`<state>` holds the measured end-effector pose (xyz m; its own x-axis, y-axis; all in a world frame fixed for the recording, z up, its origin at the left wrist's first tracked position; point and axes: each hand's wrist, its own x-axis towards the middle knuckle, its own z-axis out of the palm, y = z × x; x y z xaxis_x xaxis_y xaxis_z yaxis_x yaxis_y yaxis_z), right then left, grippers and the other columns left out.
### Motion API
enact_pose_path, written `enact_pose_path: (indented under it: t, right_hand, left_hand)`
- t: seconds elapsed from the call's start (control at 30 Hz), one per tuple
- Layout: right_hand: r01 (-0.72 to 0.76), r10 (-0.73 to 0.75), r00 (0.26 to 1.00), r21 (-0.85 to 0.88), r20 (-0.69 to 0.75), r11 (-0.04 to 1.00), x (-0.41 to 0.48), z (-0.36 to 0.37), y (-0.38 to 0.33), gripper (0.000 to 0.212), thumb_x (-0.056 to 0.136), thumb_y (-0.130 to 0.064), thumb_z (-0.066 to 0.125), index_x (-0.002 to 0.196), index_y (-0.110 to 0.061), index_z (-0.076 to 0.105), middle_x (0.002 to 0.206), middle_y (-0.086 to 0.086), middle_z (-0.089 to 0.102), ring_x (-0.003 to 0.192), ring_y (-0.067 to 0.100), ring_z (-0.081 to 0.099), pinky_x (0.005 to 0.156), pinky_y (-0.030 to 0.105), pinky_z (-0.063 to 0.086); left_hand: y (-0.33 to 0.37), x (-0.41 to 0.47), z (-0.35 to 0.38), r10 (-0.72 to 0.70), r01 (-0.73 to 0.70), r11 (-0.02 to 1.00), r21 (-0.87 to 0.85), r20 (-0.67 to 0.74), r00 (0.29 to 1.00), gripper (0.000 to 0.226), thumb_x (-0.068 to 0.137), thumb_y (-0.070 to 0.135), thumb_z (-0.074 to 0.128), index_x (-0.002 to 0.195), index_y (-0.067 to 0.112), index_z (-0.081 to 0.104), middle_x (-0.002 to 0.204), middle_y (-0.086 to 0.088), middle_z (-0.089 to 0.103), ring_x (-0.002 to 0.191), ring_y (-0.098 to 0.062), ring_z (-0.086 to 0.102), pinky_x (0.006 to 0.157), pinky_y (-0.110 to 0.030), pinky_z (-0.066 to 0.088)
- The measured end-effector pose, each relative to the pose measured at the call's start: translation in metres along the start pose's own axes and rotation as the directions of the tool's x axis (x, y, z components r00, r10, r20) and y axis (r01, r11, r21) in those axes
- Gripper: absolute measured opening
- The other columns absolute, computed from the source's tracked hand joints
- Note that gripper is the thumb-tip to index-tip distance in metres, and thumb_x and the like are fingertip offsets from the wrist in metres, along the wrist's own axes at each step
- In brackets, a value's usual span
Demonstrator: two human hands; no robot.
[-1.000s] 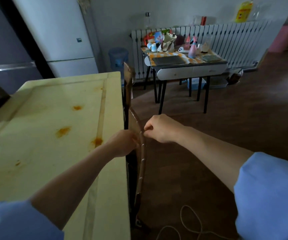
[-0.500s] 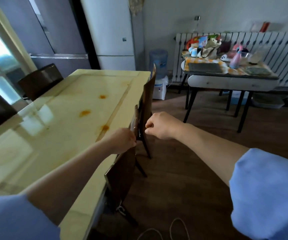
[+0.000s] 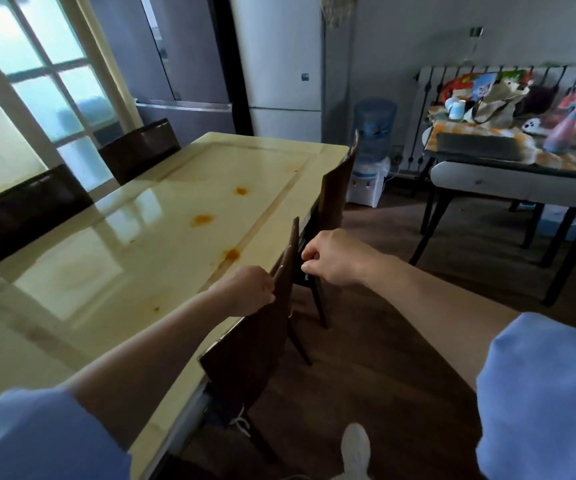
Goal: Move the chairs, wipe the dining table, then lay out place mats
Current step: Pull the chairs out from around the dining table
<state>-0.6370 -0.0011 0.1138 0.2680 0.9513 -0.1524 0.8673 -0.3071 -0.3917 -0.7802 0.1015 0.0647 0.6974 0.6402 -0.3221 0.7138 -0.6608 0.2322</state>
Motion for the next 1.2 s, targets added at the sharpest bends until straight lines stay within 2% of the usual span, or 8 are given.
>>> enact_pose_path:
  t: [0.17, 0.33, 0.53, 0.73, 0.9, 1.03, 1.07, 1.2]
  right_hand:
    - [0.064, -0.063, 0.997, -0.032, 0.033, 0.997, 0.058, -0.005, 0.023, 0.033, 0.093, -0.029, 0.055, 0.118, -0.01, 0.065, 0.117, 0.01, 0.066, 0.106, 0.025, 0.062, 0.093, 0.036, 0.052]
    - [0.178, -0.163, 0.978, -0.114, 0.131, 0.977, 0.138, -0.011, 0.027, 0.04, 0.093, -0.032, 0.057, 0.129, -0.015, 0.058, 0.127, 0.005, 0.062, 0.114, 0.022, 0.059, 0.097, 0.031, 0.049]
    - [0.391, -0.288, 0.877, -0.224, 0.384, 0.893, 0.223, -0.006, 0.028, 0.044, 0.09, -0.032, 0.061, 0.131, -0.019, 0.055, 0.131, 0.002, 0.059, 0.116, 0.019, 0.059, 0.099, 0.032, 0.048]
    - [0.511, -0.378, 0.804, -0.206, 0.46, 0.835, 0.252, -0.016, 0.033, 0.043, 0.091, -0.032, 0.061, 0.131, -0.02, 0.056, 0.13, 0.001, 0.06, 0.113, 0.02, 0.06, 0.095, 0.031, 0.05]
    - [0.69, -0.527, 0.68, -0.202, 0.509, 0.695, 0.256, -0.024, 0.022, 0.037, 0.09, -0.027, 0.062, 0.124, -0.013, 0.062, 0.122, 0.009, 0.064, 0.108, 0.026, 0.062, 0.094, 0.035, 0.052]
    - [0.818, -0.621, 0.545, -0.194, 0.563, 0.542, 0.246, -0.018, 0.012, 0.032, 0.089, -0.026, 0.06, 0.119, -0.016, 0.066, 0.112, 0.008, 0.067, 0.09, 0.024, 0.061, 0.075, 0.026, 0.048]
    - [0.844, -0.639, 0.504, -0.172, 0.581, 0.509, 0.238, -0.014, 0.012, 0.033, 0.088, -0.027, 0.06, 0.12, -0.018, 0.065, 0.112, 0.008, 0.067, 0.091, 0.024, 0.061, 0.076, 0.026, 0.048]
    - [0.883, -0.681, 0.442, -0.152, 0.584, 0.444, 0.23, -0.009, 0.01, 0.039, 0.087, -0.031, 0.061, 0.125, -0.019, 0.061, 0.123, 0.007, 0.064, 0.11, 0.026, 0.061, 0.093, 0.032, 0.051]
  left_hand:
    - [0.0, 0.056, -0.005, -0.042, 0.038, 0.998, -0.059, -0.063, 0.997, 0.025, 0.088, 0.024, 0.057, 0.108, 0.016, 0.068, 0.11, -0.005, 0.066, 0.103, -0.024, 0.06, 0.09, -0.034, 0.05]
    - [-0.012, 0.111, -0.012, -0.101, 0.098, 0.992, -0.074, -0.025, 0.995, 0.032, 0.091, 0.03, 0.055, 0.12, 0.018, 0.062, 0.121, -0.002, 0.062, 0.112, -0.022, 0.056, 0.094, -0.03, 0.045]
    - [-0.038, 0.162, -0.016, -0.277, 0.285, 0.95, -0.129, 0.079, 0.958, 0.036, 0.091, 0.032, 0.056, 0.124, 0.02, 0.059, 0.121, -0.003, 0.063, 0.112, -0.021, 0.057, 0.094, -0.029, 0.044]
    - [-0.03, 0.165, -0.023, -0.406, 0.419, 0.894, -0.161, 0.11, 0.907, 0.036, 0.092, 0.031, 0.055, 0.125, 0.018, 0.059, 0.121, -0.005, 0.062, 0.111, -0.023, 0.057, 0.092, -0.031, 0.045]
    - [-0.002, 0.132, -0.026, -0.58, 0.569, 0.778, -0.266, 0.045, 0.814, 0.035, 0.092, 0.031, 0.056, 0.123, 0.016, 0.061, 0.12, -0.004, 0.063, 0.109, -0.023, 0.058, 0.09, -0.028, 0.044]
    - [0.021, 0.105, -0.021, -0.698, 0.676, 0.678, -0.287, 0.036, 0.715, 0.034, 0.091, 0.032, 0.057, 0.121, 0.018, 0.062, 0.121, -0.004, 0.063, 0.107, -0.023, 0.059, 0.092, -0.032, 0.049]
    - [0.031, 0.097, -0.018, -0.727, 0.705, 0.647, -0.292, 0.043, 0.685, 0.034, 0.091, 0.032, 0.057, 0.121, 0.018, 0.063, 0.121, -0.005, 0.063, 0.107, -0.024, 0.06, 0.093, -0.033, 0.049]
    - [0.04, 0.088, -0.021, -0.782, 0.74, 0.592, -0.32, -0.005, 0.623, 0.035, 0.09, 0.031, 0.059, 0.122, 0.016, 0.062, 0.123, -0.005, 0.063, 0.109, -0.025, 0.059, 0.095, -0.034, 0.049]
